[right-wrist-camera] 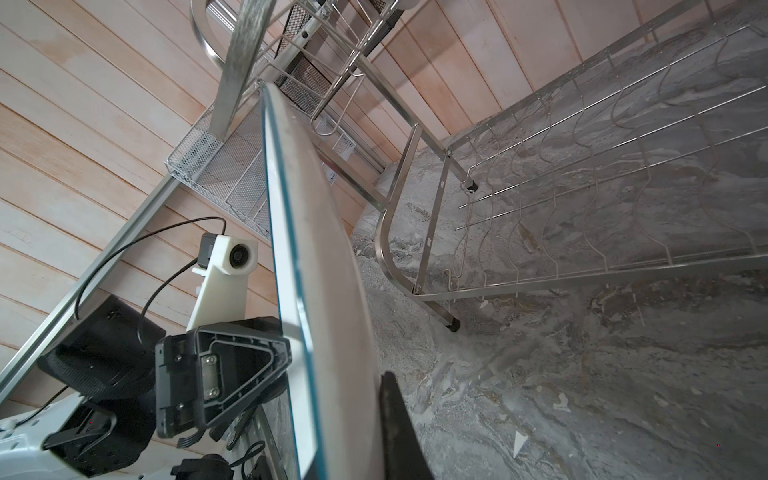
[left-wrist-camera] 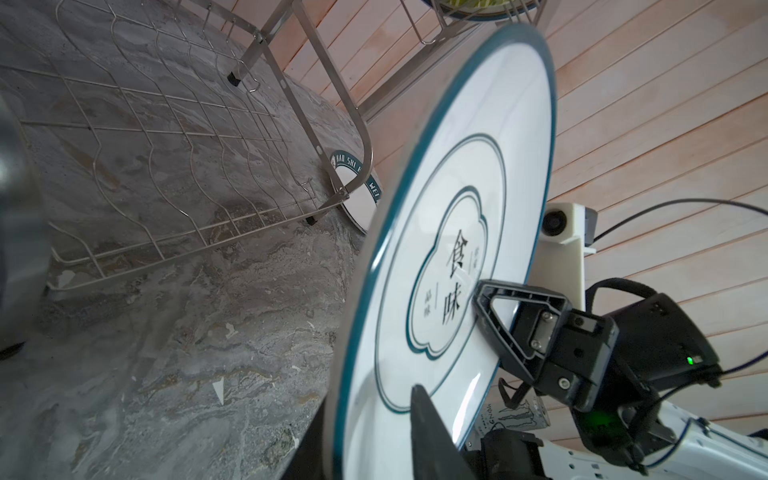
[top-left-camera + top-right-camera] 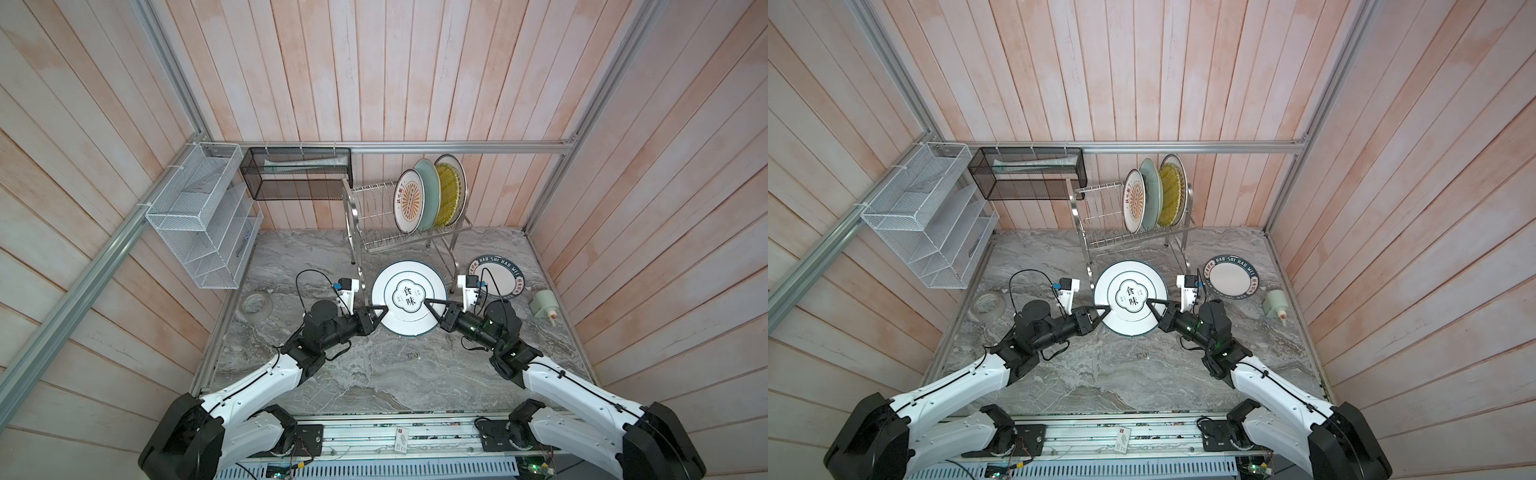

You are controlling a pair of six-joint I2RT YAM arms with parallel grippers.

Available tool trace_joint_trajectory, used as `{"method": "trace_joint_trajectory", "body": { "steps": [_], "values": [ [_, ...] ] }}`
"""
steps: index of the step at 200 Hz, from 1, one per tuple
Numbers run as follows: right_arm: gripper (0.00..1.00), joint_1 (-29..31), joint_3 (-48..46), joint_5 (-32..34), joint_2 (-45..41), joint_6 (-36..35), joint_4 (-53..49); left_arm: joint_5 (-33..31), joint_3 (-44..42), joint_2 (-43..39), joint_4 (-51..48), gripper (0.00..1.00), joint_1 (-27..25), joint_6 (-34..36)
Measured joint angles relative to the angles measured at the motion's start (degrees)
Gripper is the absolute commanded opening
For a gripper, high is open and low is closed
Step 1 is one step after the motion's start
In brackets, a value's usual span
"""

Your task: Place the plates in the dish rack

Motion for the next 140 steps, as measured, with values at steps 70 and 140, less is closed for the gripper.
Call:
{"method": "trace_joint_trajectory", "body": {
  "steps": [70,140],
  "values": [
    [0.00,0.0,0.1,5.6,-6.0,-3.0,-5.9,-2.8,2.0,-3.6,-6.4,0.59,0.0,3.9],
    [0.00,0.0,5.7,7.5,-8.6,-8.4,-11.4,-7.0,2.6,-7.7,-13.8,0.60,0.0,7.9]
  ]
}}
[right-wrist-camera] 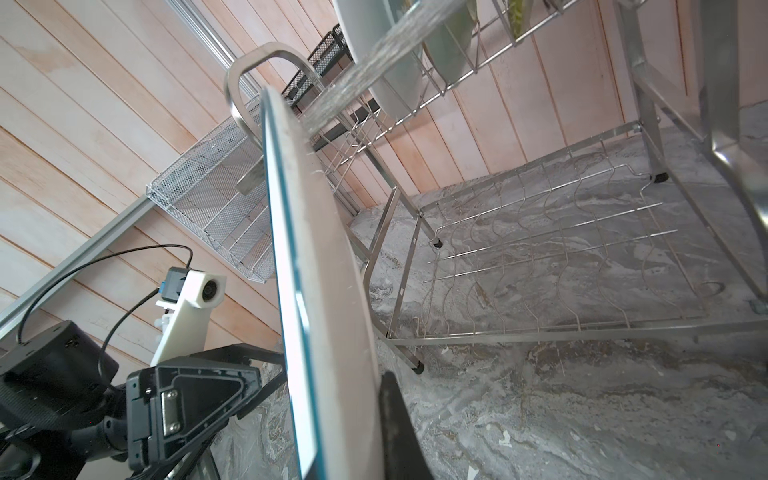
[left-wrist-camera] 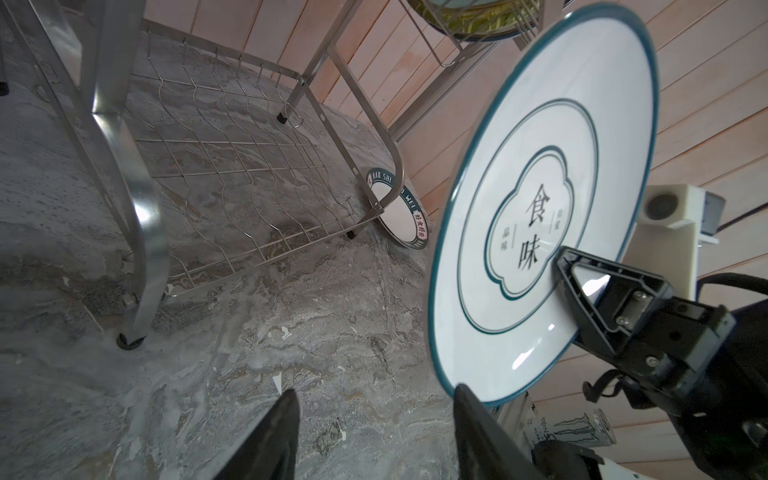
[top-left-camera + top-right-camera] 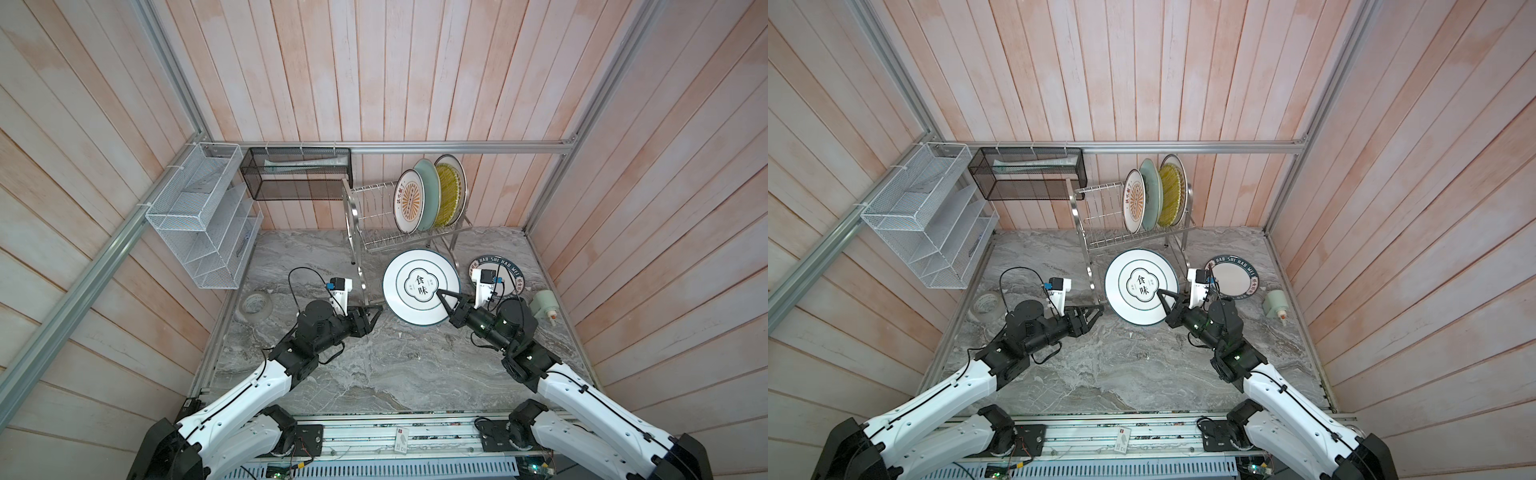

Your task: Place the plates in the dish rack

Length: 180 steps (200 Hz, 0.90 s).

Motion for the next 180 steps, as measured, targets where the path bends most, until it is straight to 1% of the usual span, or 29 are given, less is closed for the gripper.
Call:
{"method": "trace_joint_trajectory", "body": {
  "steps": [54,89,116,152,166,180],
  "values": [
    [0.00,0.0,6.0,-0.5,-1.8,-5.0,-4.2,-0.4,0.0,-2.1,-0.3,0.60,0.0,1.6],
    [0.00,0.0,11.3,-0.7,-0.5,-7.6,-5.2,-0.3,0.0,-2.1,-0.8,0.61,0.0,2.7],
    [0.00,0.0,16.5,-1.1,3.1,-9.2,-5.2,-0.3,0.0,-3.1,-1.9,0.61,-0.2,3.3],
    [0.00,0.0,24.9,-1.8,9.7,-10.5,-5.6,-0.4,0.0,-6.5,-2.9,0.61,-0.5,3.7],
    [0.00,0.0,29.0,-1.8,12.6,-11.1,-6.3,-0.5,0.2,-7.4,-4.0,0.61,-1.4,4.0],
    [0.00,0.0,33.0,-1.5,15.3,-11.7,-6.6,-1.6,1.1,-7.7,-6.1,0.61,-3.3,4.7]
  ]
}}
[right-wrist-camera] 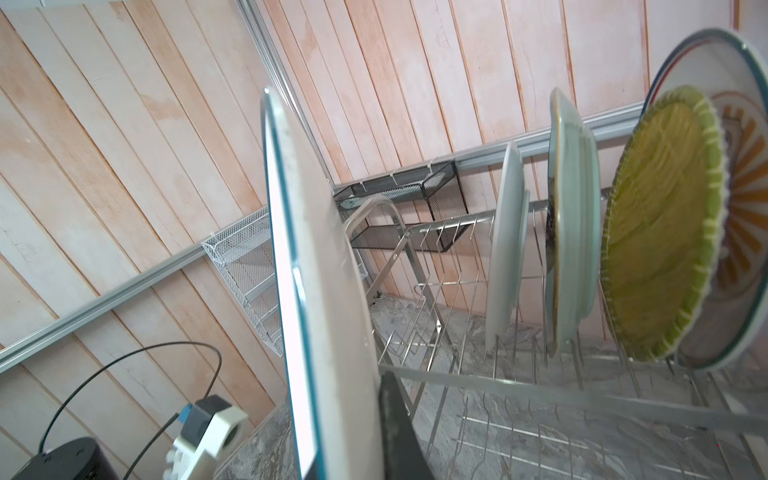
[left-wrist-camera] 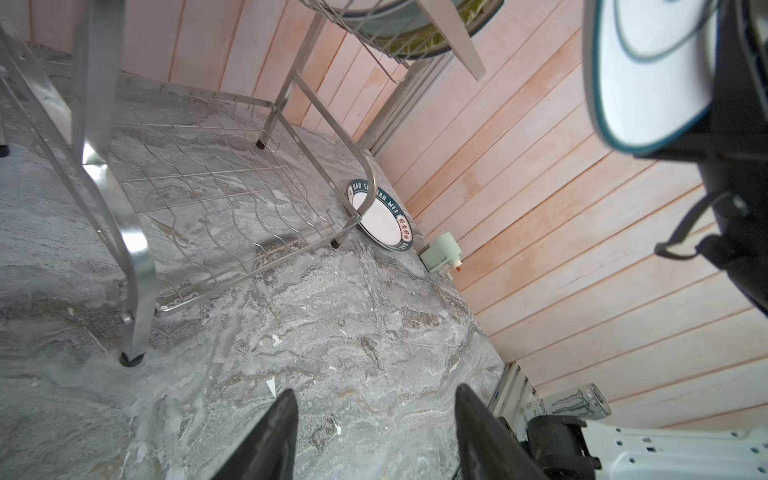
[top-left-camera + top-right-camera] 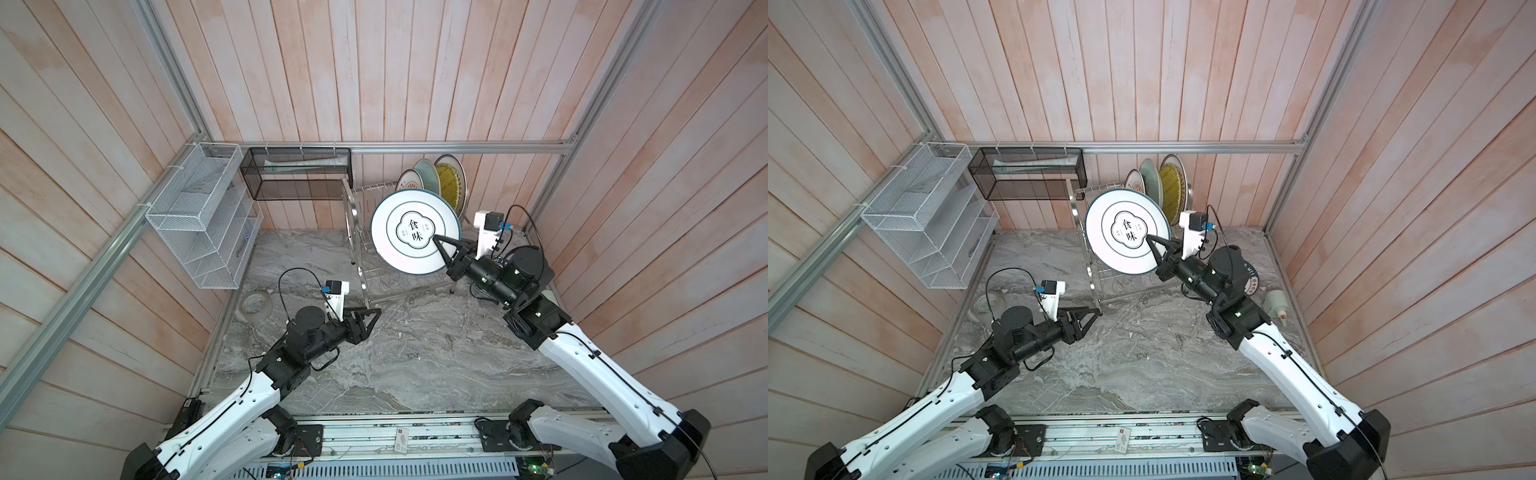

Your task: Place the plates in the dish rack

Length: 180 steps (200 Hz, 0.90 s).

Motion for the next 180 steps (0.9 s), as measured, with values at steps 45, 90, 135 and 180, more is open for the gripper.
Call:
{"method": "trace_joint_trajectory", "body": {
  "steps": [45,90,135,180],
  "values": [
    [0.00,2.6,10.5,5.7,5.9,-2.5,-1.6,-3.3,3.8,-1.4,-4.1,0.61,-3.1,2.1],
    [0.00,9.3,18.5,18.2,10.3,-7.4,-4.2,-4.5,3.8,-2.0,-6.0,0.62,-3.1,2.6],
    [0.00,13.4,27.6,31.9,18.1,-13.9,-6.0,-4.5,3.8,-2.7,-6.4,0.62,-3.1,2.6],
    [0.00,16.4,36.9,44.7,28.0,-20.4,-8.7,-4.5,3.8,-3.2,-6.4,0.62,-3.1,2.4]
  ]
}}
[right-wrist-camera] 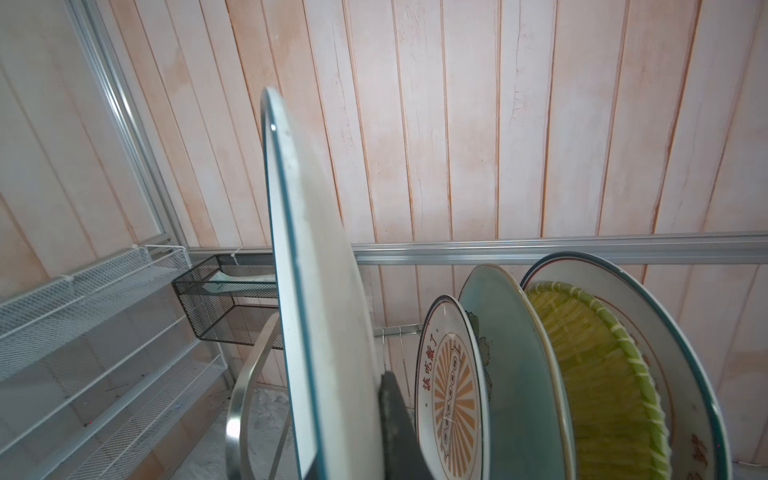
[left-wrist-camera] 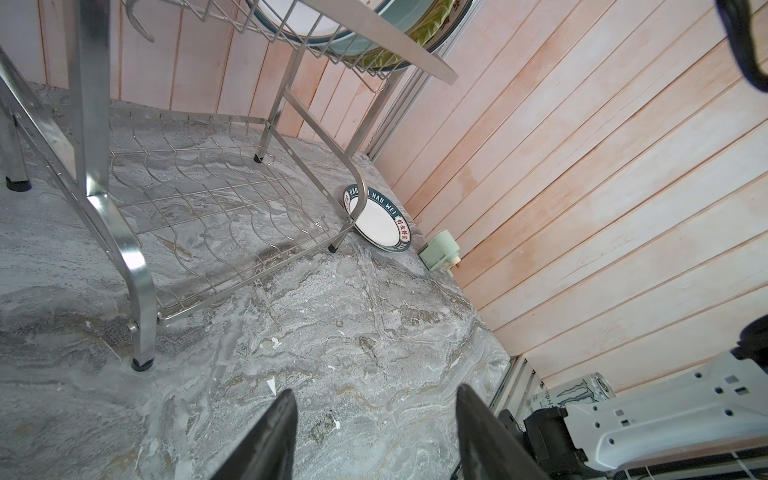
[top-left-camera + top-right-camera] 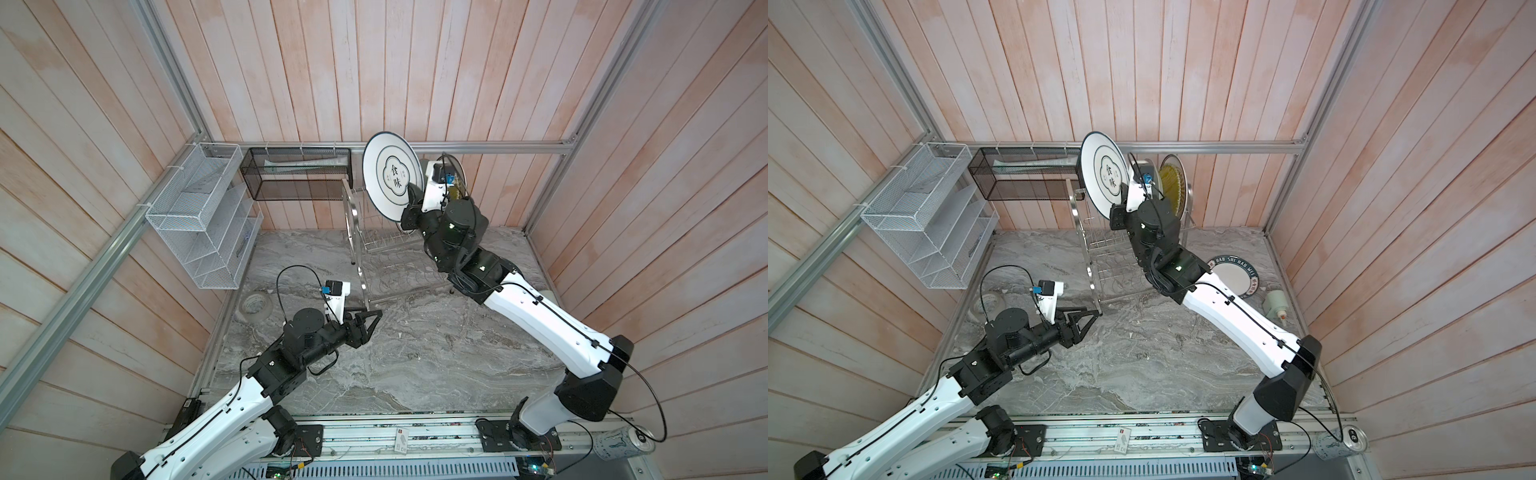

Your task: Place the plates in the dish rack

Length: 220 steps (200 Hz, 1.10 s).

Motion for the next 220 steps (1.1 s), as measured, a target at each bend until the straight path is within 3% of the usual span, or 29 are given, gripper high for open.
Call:
{"method": "trace_joint_trajectory", "body": {
  "steps": [70,139,220],
  "values": [
    [0.00,2.1,11.0,11.5,10.4,-5.3,-4.8,0.2,0.0,0.2,0.7,0.62,0.0,-0.4],
    [0.00,2.1,26.0,15.7,20.5,-6.2,-13.2,0.2,0.0,0.2,0.7,0.62,0.0,-0.9],
    [0.00,2.1,27.5,18.1,23.1,-6.1,-18.1,0.0,-0.1,-1.2,0.2,0.62,0.0,-1.4]
  ]
}}
